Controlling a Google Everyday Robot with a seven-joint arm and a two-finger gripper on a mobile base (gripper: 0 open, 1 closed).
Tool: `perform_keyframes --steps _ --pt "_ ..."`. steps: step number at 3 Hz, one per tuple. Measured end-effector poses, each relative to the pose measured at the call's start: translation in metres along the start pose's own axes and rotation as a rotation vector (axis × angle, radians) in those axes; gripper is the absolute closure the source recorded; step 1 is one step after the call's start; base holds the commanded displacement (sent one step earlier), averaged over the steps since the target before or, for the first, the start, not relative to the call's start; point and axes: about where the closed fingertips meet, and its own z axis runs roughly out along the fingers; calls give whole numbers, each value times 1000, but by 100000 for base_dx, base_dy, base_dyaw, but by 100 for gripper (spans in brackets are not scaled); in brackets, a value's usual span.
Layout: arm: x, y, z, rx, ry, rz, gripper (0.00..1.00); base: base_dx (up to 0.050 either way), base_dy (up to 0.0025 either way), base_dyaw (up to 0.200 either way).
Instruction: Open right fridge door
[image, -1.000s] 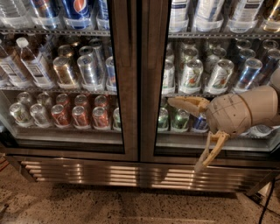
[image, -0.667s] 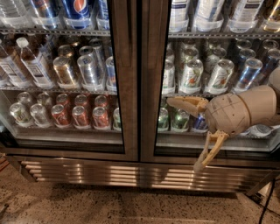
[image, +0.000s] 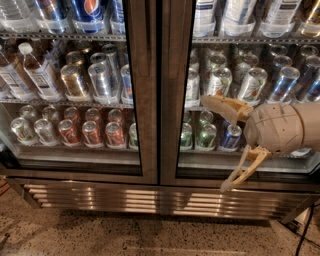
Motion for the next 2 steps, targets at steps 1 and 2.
perform_keyframes --steps 1,2 --pt "0 0 0 -1 0 0 0 0 0 0" --pt "-12 0 1 1 -17 -18 0 0 0 0"
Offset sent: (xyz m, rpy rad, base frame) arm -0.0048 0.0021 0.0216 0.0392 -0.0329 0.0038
